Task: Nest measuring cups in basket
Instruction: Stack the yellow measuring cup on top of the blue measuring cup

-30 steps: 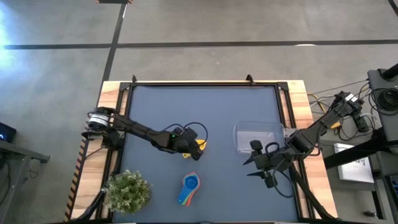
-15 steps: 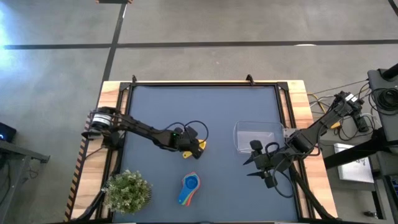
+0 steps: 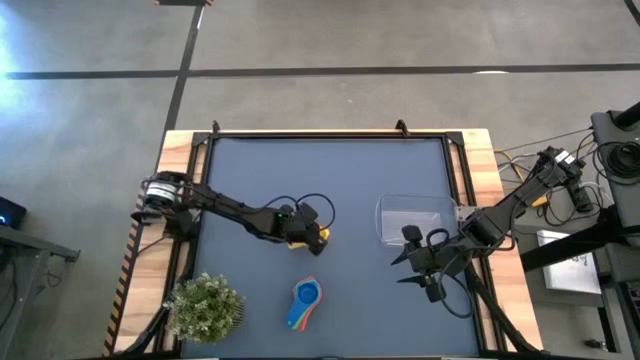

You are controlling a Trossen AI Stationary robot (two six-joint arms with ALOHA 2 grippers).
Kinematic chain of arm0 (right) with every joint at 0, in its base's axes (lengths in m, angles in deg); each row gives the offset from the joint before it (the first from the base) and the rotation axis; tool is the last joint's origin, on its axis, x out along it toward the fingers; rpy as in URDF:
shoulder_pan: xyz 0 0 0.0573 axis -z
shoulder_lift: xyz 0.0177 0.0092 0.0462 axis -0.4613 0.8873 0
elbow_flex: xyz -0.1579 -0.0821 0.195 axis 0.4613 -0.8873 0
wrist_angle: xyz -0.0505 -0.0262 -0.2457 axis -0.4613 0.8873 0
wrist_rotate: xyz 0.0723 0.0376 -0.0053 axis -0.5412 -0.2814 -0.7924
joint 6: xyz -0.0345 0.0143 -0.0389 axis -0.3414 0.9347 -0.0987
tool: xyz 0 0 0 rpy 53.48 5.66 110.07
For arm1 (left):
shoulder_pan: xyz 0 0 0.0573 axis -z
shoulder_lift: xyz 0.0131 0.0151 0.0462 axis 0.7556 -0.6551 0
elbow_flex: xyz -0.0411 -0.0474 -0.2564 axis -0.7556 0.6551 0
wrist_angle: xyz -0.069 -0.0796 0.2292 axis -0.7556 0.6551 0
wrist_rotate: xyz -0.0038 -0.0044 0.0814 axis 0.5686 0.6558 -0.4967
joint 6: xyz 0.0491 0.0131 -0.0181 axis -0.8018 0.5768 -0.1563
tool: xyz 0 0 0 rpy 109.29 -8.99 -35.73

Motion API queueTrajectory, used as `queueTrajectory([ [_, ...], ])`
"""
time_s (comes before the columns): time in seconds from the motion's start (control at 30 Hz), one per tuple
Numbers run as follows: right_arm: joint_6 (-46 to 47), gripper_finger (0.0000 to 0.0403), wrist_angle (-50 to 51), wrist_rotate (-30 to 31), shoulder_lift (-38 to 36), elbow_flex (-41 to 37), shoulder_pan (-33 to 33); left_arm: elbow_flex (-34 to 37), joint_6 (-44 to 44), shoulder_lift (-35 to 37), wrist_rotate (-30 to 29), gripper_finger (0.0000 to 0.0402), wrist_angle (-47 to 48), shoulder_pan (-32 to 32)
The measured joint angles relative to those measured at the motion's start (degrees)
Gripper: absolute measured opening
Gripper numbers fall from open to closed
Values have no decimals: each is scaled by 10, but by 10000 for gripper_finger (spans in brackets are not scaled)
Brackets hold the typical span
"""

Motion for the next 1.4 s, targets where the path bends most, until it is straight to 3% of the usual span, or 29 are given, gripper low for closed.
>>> queueTrajectory([
  [0.2,0,199,5,0,0,0,0,-67,48,35,-1,2,131,28],
  [0.5,-1,199,17,0,0,-1,0,-240,192,46,-44,1,397,159],
  [0.87,-20,199,17,-17,0,-2,0,-256,460,23,-75,0,417,301],
  [1.0,-26,199,16,-16,0,-2,0,-259,498,2,-100,0,403,316],
  [1.4,-31,199,16,-16,0,-2,0,-257,512,-51,-84,0,350,313],
])
